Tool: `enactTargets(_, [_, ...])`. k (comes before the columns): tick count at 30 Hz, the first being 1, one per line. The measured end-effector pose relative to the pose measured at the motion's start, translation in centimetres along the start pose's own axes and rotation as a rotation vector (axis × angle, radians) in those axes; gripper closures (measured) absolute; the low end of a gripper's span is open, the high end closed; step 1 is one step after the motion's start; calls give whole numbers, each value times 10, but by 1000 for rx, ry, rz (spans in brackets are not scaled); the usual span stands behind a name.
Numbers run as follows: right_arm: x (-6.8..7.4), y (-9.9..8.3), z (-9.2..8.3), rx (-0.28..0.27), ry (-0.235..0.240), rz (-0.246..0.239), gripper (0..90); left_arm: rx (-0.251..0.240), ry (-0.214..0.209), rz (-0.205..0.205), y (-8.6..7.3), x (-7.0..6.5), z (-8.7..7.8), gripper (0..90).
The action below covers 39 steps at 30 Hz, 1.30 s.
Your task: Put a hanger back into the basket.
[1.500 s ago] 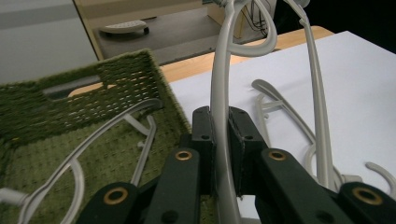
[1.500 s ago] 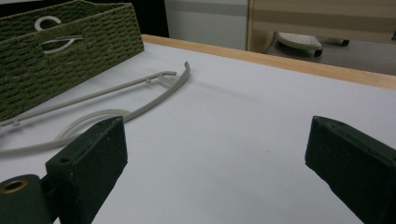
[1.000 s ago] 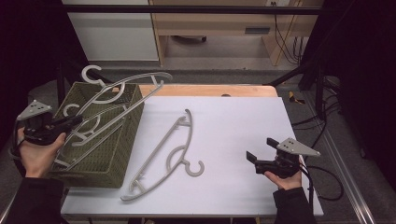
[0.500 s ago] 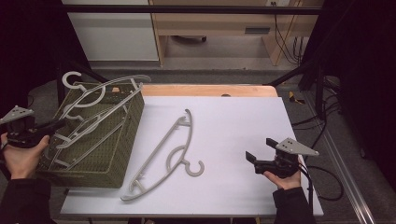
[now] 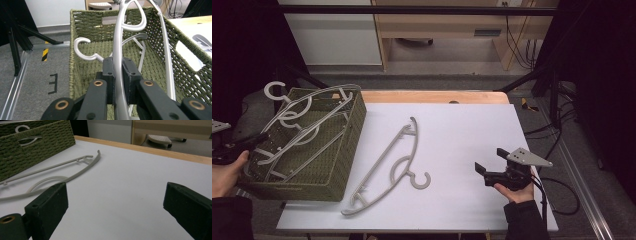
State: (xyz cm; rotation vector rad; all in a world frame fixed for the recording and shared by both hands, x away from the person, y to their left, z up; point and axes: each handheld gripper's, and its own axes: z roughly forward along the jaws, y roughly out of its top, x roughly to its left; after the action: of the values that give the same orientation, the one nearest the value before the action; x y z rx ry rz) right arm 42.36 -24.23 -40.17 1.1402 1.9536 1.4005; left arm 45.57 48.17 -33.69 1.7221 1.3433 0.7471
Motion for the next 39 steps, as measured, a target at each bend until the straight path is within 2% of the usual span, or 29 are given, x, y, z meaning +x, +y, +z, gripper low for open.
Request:
enactTargets(8, [0, 0, 0, 2, -2, -2, 59, 17, 4, -17, -8, 10, 1, 817])
enactTargets(10, [0, 0, 0, 1, -2, -1, 59, 19, 9, -15, -9, 11, 0, 817])
enactTargets(11, [0, 0, 0, 1, -2, -2, 59, 42, 25, 3, -11, 12, 1, 817])
enactTargets(13, [0, 0, 0, 1, -2, 2, 59, 64, 32, 19, -13, 10, 4, 817])
enactTargets(17, [0, 0, 0, 2, -1, -2, 59, 68, 27, 11, -16, 6, 11, 816])
enactTargets(18, [0, 0, 0, 2, -1, -2, 59, 87, 32, 27, -16, 2, 16, 816])
enactTargets(21, [0, 0, 0, 1, 0, -1, 59, 98, 40, 42, -16, -4, 22, 815])
enactTargets(24, [0, 0, -1, -2, 0, -3, 59, 139, 70, 78, -16, -12, 30, 816])
enactTargets(26, [0, 0, -2, 0, 2, -3, 59, 139, 71, 77, -17, -12, 30, 815])
enactTargets(28, [0, 0, -1, -1, 1, -3, 59, 184, 92, 105, -17, -15, 34, 815])
enactTargets(29, [0, 0, -1, -1, 0, 0, 59, 184, 92, 105, -17, -15, 34, 815])
enactTargets(30, [1, 0, -1, -1, 1, 0, 59, 222, 104, 124, -17, -18, 37, 814])
enactTargets(31, [1, 0, -1, -1, 0, 2, 59, 224, 110, 132, -17, -18, 37, 814])
enactTargets(33, [0, 0, -1, -2, -1, 0, 59, 240, 97, 116, -18, -17, 37, 812])
enactTargets(37, [0, 1, -2, -5, 1, -2, 59, 278, 112, 125, -19, -17, 40, 798])
enactTargets(38, [0, 1, -2, -4, 2, -1, 59, 316, 99, 120, -20, -17, 43, 791])
enactTargets(39, [0, 1, -2, -3, -1, -1, 59, 324, 100, 126, -21, -17, 43, 783])
